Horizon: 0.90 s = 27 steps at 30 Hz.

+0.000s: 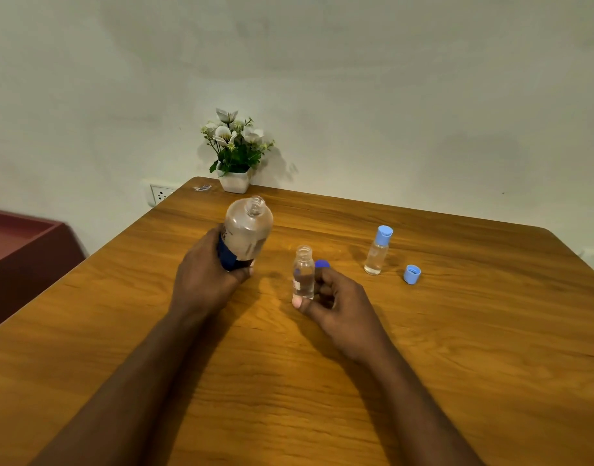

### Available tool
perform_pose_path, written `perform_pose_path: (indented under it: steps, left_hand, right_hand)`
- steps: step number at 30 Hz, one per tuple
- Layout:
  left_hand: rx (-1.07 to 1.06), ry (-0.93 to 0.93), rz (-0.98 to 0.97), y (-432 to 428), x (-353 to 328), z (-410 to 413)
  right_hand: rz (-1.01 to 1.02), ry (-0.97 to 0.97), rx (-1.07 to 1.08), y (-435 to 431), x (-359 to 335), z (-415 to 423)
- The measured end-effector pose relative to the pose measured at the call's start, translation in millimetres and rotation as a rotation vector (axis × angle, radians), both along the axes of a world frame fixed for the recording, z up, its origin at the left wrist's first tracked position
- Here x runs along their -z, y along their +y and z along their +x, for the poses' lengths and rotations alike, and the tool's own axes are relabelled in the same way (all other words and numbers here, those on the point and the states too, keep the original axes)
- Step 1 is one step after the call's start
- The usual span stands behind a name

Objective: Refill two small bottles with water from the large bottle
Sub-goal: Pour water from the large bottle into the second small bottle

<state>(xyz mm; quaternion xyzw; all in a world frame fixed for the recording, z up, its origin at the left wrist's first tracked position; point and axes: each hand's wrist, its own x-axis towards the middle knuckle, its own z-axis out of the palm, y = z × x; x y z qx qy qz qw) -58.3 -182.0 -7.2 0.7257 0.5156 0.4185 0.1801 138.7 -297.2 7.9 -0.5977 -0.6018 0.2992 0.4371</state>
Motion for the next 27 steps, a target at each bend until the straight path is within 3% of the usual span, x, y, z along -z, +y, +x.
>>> perform_pose_path:
  steps: [5,12,16,19,23,27]
  left_hand:
    - [0.003,-0.11,-0.111,3,5,-3]
    - [-0.092,-0.093,-0.124,-6,3,0]
    - [-0.236,-0.203,0.1,-29,-4,5]
    - [-0.071,-0.116,0.228,-53,-4,18]
    - [0.152,0.085,0.144,-77,2,49]
    - [0.223,0.112,0.017,-87,7,79]
  right_hand:
    - [0.018,-0.02,0.001,0,2,2]
    - [0.051,-0.067,0.025,0,5,5]
    - [0.062,-0.048,0.053,-1,5,5]
    - [0.061,-0.043,0.092,-3,4,6]
    - [0.05,-0.041,0.164,-5,1,8]
    - [0.055,-0.028,0.257,-6,-2,11]
